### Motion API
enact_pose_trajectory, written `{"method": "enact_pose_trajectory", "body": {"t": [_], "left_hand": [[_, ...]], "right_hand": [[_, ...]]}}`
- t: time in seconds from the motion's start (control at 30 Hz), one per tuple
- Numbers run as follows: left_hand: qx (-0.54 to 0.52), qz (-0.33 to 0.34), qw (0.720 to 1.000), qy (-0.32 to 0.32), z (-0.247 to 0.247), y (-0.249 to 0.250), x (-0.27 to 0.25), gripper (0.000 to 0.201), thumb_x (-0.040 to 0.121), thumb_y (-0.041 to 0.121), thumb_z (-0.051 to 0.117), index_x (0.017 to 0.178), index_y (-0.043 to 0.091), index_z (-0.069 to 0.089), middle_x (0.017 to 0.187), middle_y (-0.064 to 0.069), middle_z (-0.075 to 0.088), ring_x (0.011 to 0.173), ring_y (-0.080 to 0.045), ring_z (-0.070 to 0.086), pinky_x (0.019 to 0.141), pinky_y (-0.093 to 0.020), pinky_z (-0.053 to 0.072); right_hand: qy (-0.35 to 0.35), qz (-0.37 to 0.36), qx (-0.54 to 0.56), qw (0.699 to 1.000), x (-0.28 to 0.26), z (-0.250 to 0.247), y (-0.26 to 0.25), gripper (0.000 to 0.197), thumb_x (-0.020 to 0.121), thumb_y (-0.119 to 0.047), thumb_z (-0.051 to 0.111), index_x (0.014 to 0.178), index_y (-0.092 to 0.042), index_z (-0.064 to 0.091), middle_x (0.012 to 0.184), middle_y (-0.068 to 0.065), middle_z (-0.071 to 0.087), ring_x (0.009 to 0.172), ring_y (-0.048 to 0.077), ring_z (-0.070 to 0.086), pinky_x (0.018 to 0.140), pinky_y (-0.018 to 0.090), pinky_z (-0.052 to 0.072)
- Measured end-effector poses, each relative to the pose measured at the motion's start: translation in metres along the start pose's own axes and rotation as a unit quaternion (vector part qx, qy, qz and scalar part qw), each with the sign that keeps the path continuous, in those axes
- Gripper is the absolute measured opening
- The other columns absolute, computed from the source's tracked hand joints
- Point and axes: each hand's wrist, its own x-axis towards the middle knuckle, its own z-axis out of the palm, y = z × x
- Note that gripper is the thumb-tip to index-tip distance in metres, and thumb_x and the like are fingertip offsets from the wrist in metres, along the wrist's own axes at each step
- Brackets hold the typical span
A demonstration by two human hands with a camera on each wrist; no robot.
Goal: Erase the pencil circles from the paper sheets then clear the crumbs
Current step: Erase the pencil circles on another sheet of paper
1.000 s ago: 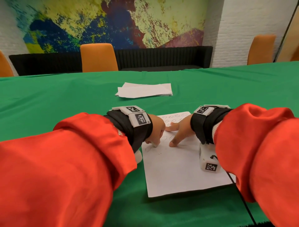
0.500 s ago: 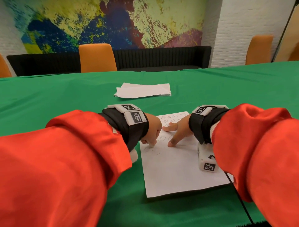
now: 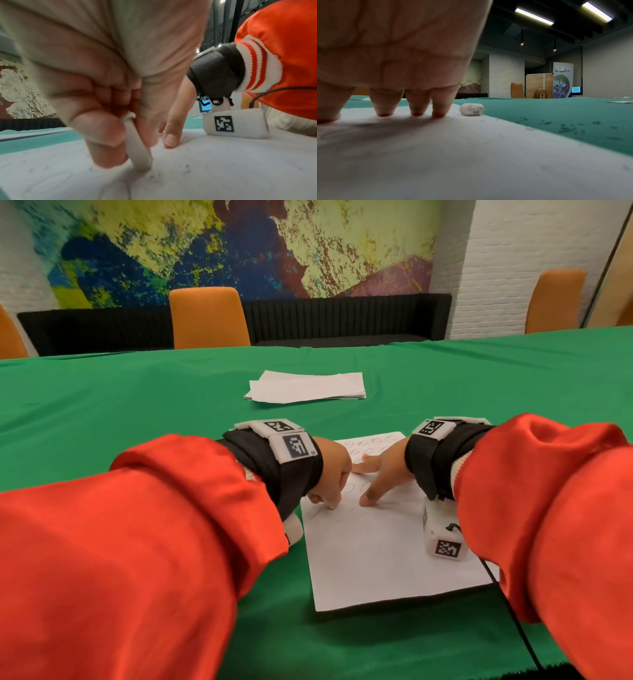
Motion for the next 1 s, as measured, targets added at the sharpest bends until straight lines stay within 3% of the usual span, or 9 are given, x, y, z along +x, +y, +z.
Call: {"method": "enact_pose_trajectory", "body": {"t": [0.2,0.3,0.47,0.53,0.63,0.7,0.77,0.87,1.0], "left_hand": [[-0.015,0.015,0.997,-0.071,0.0,-0.003,-0.004,0.019,0.085,0.019,0.068,0.072,0.021,0.054,0.059,0.009,0.059,0.046,0.001,0.054,0.045,-0.01,0.041],[-0.013,0.015,0.995,-0.102,-0.001,-0.004,-0.007,0.02,0.085,0.017,0.068,0.072,0.02,0.053,0.061,0.008,0.059,0.05,-0.001,0.055,0.049,-0.012,0.041],[0.003,0.01,1.0,0.003,-0.003,0.005,-0.003,0.016,0.088,0.02,0.063,0.075,0.021,0.054,0.07,0.005,0.062,0.054,-0.004,0.053,0.05,-0.015,0.039],[0.003,0.004,1.0,0.012,-0.003,0.011,-0.001,0.006,0.088,0.02,0.061,0.082,0.019,0.061,0.068,0.003,0.061,0.053,-0.005,0.051,0.051,-0.015,0.038],[0.02,0.003,1.0,0.001,0.0,0.015,0.0,0.013,0.088,0.02,0.059,0.095,0.013,0.069,0.061,0.004,0.057,0.056,-0.008,0.051,0.052,-0.016,0.037],[0.01,0.004,1.0,-0.012,0.001,0.013,-0.002,0.005,0.087,0.02,0.061,0.086,0.016,0.065,0.06,0.006,0.057,0.057,-0.008,0.053,0.052,-0.016,0.039],[-0.002,0.013,0.999,-0.038,0.002,0.008,-0.006,0.013,0.087,0.02,0.063,0.075,0.02,0.057,0.059,0.006,0.058,0.052,-0.004,0.053,0.05,-0.015,0.039],[-0.009,0.016,0.998,-0.068,0.001,0.004,-0.009,0.015,0.086,0.02,0.065,0.074,0.021,0.056,0.059,0.008,0.059,0.051,-0.001,0.054,0.048,-0.014,0.038],[0.0,0.025,1.0,-0.004,0.0,0.009,-0.003,0.014,0.086,0.02,0.065,0.075,0.021,0.056,0.066,0.006,0.06,0.051,-0.002,0.052,0.046,-0.013,0.039]], "right_hand": [[-0.002,-0.003,0.002,1.0,-0.002,0.0,0.001,0.079,0.09,-0.053,0.048,0.149,-0.033,-0.001,0.158,-0.002,-0.003,0.145,0.018,0.004,0.114,0.034,0.005],[-0.002,-0.003,0.003,1.0,-0.002,0.0,0.001,0.08,0.09,-0.053,0.049,0.149,-0.034,0.0,0.158,-0.003,-0.003,0.145,0.018,0.004,0.115,0.034,0.005],[0.004,0.001,0.0,1.0,-0.004,0.0,-0.001,0.078,0.09,-0.053,0.047,0.15,-0.031,0.001,0.158,-0.001,0.0,0.145,0.019,0.005,0.114,0.035,0.007],[0.009,0.002,0.005,1.0,-0.007,0.0,-0.002,0.076,0.091,-0.051,0.047,0.15,-0.029,0.004,0.158,0.0,0.006,0.144,0.019,0.009,0.113,0.032,0.011],[0.012,0.0,0.002,1.0,-0.008,0.0,-0.001,0.075,0.091,-0.051,0.047,0.15,-0.029,0.005,0.158,0.0,0.006,0.144,0.019,0.011,0.113,0.031,0.012],[0.009,-0.002,-0.004,1.0,-0.005,0.0,-0.001,0.077,0.091,-0.053,0.047,0.15,-0.032,0.002,0.158,-0.001,0.002,0.145,0.019,0.008,0.114,0.033,0.009],[0.005,0.0,-0.005,1.0,-0.004,0.0,0.0,0.078,0.09,-0.054,0.047,0.149,-0.033,0.001,0.158,-0.002,-0.001,0.145,0.018,0.004,0.114,0.034,0.006],[0.003,-0.001,0.001,1.0,-0.005,0.0,0.0,0.079,0.089,-0.054,0.048,0.149,-0.034,0.001,0.158,-0.002,-0.002,0.145,0.019,0.004,0.114,0.034,0.006],[0.016,0.0,0.008,1.0,-0.009,0.0,-0.001,0.076,0.091,-0.052,0.048,0.15,-0.032,0.005,0.158,-0.001,0.007,0.144,0.019,0.011,0.113,0.031,0.012]]}}
